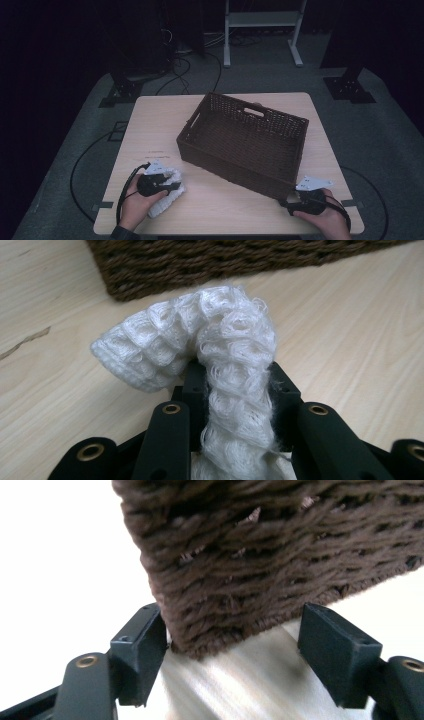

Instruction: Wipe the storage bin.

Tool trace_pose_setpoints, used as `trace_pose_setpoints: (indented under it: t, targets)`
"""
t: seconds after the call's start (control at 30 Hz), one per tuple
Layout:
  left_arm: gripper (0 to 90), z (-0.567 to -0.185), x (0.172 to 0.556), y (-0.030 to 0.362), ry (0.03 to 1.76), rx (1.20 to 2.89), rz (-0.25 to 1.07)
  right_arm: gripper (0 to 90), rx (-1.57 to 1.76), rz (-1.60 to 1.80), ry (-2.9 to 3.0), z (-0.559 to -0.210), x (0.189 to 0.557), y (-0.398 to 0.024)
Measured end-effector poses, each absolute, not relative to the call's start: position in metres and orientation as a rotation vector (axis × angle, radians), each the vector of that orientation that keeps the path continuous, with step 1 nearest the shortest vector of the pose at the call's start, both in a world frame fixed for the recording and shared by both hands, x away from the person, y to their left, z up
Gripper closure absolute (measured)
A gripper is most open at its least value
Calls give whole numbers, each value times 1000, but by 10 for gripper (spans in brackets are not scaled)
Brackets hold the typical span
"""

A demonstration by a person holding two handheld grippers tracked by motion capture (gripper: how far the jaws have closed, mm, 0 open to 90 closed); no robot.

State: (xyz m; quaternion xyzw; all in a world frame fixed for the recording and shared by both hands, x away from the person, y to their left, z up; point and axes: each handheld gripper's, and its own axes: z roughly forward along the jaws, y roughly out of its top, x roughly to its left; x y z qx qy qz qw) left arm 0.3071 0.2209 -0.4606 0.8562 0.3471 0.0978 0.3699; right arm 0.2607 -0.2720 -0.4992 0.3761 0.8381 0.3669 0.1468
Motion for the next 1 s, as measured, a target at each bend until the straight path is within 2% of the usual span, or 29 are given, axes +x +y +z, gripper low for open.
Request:
trace_pose_setpoints:
  t: [0.1,0.37,0.8,1.0]
  targets:
    - [686,-461,309,224,901,2192,253,404,1076,1069,2436,-497,257,-276]
    - [683,-465,312,229,926,2189,246,535,1031,1102,2465,-488,247,-286]
    - [668,-473,315,228,942,2215,227,832,1024,1215,2445,-465,241,-308]
    - [669,-475,316,228,958,2216,215,871,1022,1273,2391,-447,245,-318]
